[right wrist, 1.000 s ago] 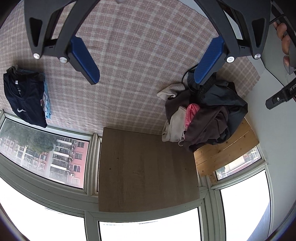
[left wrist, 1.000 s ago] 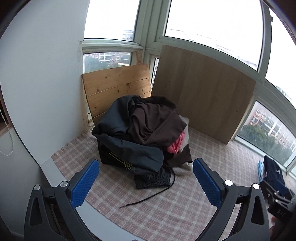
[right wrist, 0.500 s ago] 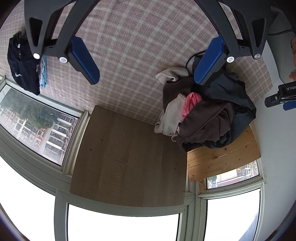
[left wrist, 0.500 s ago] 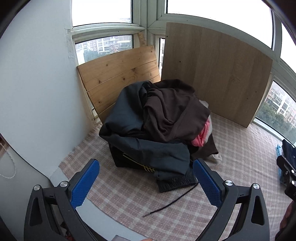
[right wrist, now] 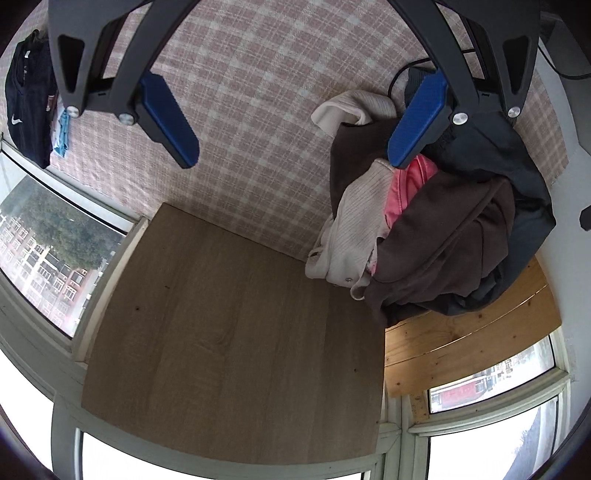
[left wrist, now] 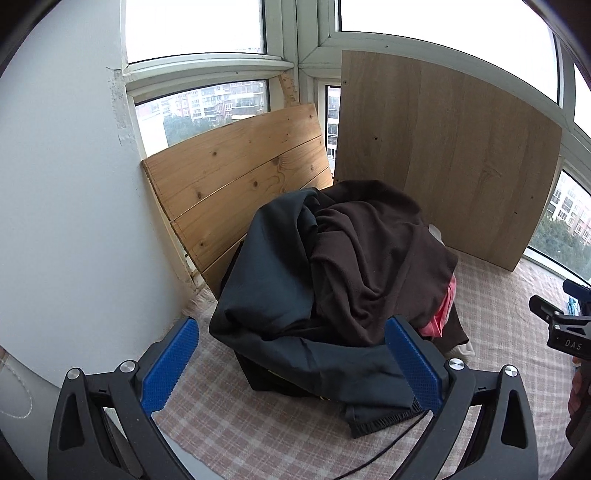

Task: Fold clothes
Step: 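Grasp the brown fleece hoodie with the right gripper and lift it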

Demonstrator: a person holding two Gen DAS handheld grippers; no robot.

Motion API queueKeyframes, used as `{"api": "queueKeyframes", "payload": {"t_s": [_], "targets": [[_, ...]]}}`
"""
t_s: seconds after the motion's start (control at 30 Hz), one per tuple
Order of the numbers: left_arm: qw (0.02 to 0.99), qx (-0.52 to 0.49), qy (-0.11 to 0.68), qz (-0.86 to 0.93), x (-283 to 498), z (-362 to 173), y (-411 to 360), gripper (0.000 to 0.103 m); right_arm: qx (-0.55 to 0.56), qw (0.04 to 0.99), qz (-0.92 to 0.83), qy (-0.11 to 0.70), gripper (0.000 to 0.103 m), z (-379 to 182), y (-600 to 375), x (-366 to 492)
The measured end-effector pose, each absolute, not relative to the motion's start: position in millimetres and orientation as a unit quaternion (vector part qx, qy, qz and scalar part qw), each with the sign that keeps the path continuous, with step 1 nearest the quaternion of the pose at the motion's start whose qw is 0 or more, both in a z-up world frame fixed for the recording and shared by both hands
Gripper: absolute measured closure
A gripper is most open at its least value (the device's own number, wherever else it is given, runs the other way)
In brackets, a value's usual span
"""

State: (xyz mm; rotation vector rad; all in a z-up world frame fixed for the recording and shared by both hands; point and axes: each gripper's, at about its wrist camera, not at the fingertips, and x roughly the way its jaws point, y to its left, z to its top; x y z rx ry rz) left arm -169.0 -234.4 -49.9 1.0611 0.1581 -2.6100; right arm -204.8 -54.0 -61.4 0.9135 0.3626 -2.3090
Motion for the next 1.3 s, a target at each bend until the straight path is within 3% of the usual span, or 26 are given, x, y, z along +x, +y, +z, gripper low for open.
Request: {"api": "queueKeyframes", "payload": {"t_s": [0.83,0.9,0.97,1.03,1.07,1.17,1.3], "targets": [[0.191,0.4,0.08,-0.893,-170,-85,-271,0.002,0.383,0.393,-0.815,0.186,0.001,-107,-223,-279],[0.191,0.401,0.08,-0.893,-170,-85,-270,0.002,0.386,0.401,-0.808,0.193,0.011,-110,-229,-277],[0.188,0.402,0.08,-0.893,-171,-86,-270,0.002,0.395,0.408,-0.8,0.196,0.039,-114,-233,-276],[0.187,0.402,0.078,-0.893,-172,-85,-270,0.002,0.407,0.409,-0.793,0.195,0.042,-117,-236,-276],[0.186,0.402,0.077,-0.893,-172,-84,-269,0.002,0.41,0.412,-0.79,0.193,0.054,-118,-237,-276],[0.183,0.403,0.072,-0.894,-172,-83,-267,0.002,0.41,0.42,-0.789,0.184,0.072,-114,-234,-274],[0.177,0.405,0.071,-0.894,-172,-83,-266,0.002,0.395,0.433,-0.794,0.162,0.085,-97,-226,-270]]}}
